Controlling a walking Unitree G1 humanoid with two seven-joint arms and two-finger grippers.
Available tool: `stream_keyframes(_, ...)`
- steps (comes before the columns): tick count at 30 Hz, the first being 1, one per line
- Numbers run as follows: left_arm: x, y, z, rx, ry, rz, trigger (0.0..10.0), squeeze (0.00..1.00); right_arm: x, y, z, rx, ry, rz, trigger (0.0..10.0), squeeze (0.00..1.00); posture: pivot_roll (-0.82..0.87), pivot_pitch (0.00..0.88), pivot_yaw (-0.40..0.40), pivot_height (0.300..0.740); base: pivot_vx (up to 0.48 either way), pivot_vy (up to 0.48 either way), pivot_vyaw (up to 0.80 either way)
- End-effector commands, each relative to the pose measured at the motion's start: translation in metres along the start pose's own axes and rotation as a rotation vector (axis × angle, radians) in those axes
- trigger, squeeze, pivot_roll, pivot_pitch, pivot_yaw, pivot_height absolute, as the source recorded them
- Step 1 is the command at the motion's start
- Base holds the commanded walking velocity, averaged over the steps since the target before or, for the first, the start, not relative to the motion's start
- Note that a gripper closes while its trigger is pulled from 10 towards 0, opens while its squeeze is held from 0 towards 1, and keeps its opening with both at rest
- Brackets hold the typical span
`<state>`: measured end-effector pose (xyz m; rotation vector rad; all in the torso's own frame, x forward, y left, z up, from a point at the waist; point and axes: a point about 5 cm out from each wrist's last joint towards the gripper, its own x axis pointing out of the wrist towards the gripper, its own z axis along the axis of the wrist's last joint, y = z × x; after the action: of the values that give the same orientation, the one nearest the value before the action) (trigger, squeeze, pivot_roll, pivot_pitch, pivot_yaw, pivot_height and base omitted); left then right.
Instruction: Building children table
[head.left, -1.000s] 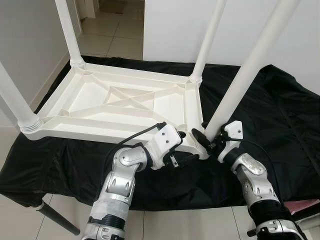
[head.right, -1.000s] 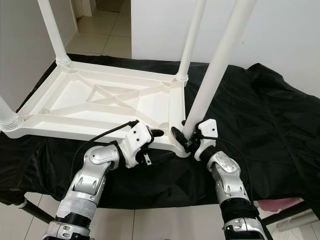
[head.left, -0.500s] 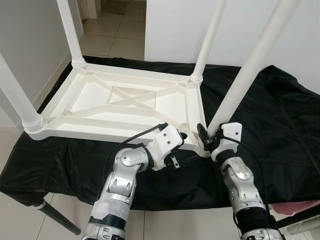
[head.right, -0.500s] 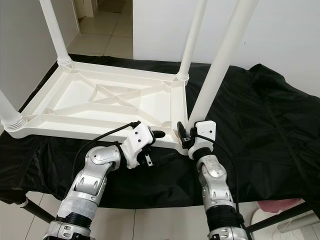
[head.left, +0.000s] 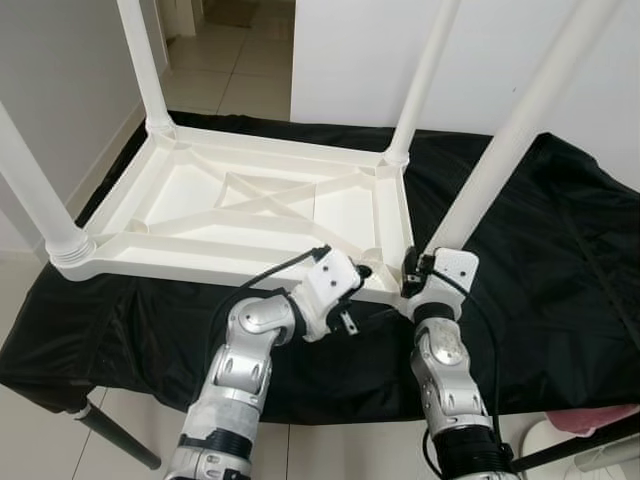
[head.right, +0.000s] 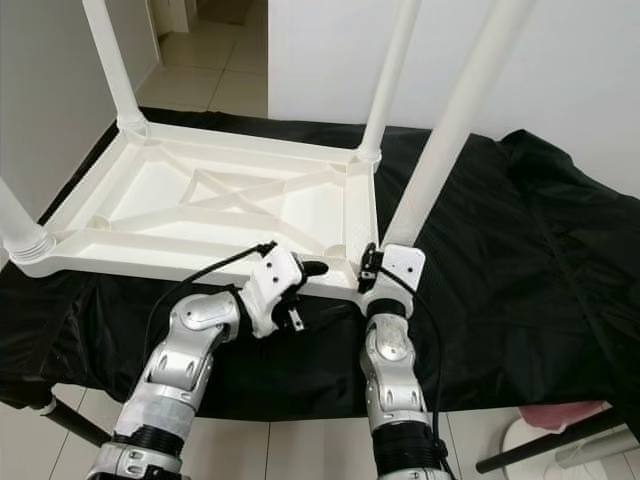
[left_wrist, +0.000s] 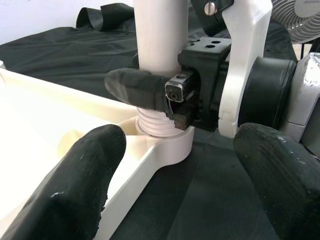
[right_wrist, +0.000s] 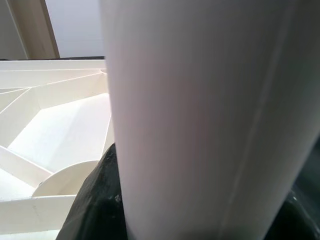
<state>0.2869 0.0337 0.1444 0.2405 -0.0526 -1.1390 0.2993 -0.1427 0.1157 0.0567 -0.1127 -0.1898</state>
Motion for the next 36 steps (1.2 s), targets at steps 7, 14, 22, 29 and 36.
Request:
stream_keyframes(7, 0.000, 0.007, -0.008, -0.030, 0.017, 0.257, 10.0, 0.00, -0.004, -0.018, -0.010, -0.006, 0.031, 0.040, 10.0, 1.00, -0.04, 0.000, -0.078, 0.740, 0.000, 0.000, 0.00)
stream_keyframes(14, 0.001, 0.005, -0.007, -0.040, 0.003, 0.250, 10.0, 0.00, -0.004, -0.027, -0.010, 0.012, 0.027, 0.163, 10.0, 0.00, -0.03, 0.000, -0.083, 0.740, 0.000, 0.000, 0.00)
stream_keyframes(22, 0.000, 0.004, -0.007, -0.038, 0.004, 0.240, 10.0, 0.00, 0.001, -0.040, -0.006, -0.009, -0.020, 0.379, 10.0, 0.00, -0.03, 0.000, -0.076, 0.740, 0.000, 0.000, 0.00)
stream_keyframes(29, 0.000, -0.007, -0.007, -0.057, -0.014, 0.151, 10.0, 0.00, 0.017, -0.037, 0.006, -0.027, -0.029, 0.595, 10.0, 0.00, -0.03, 0.000, -0.065, 0.740, 0.000, 0.000, 0.00)
stream_keyframes(36, -0.002, -0.010, -0.007, -0.056, -0.010, 0.130, 10.0, 0.00, 0.021, -0.032, 0.004, -0.071, 0.002, 0.715, 10.0, 0.00, -0.02, 0.000, -0.064, 0.740, 0.000, 0.000, 0.00)
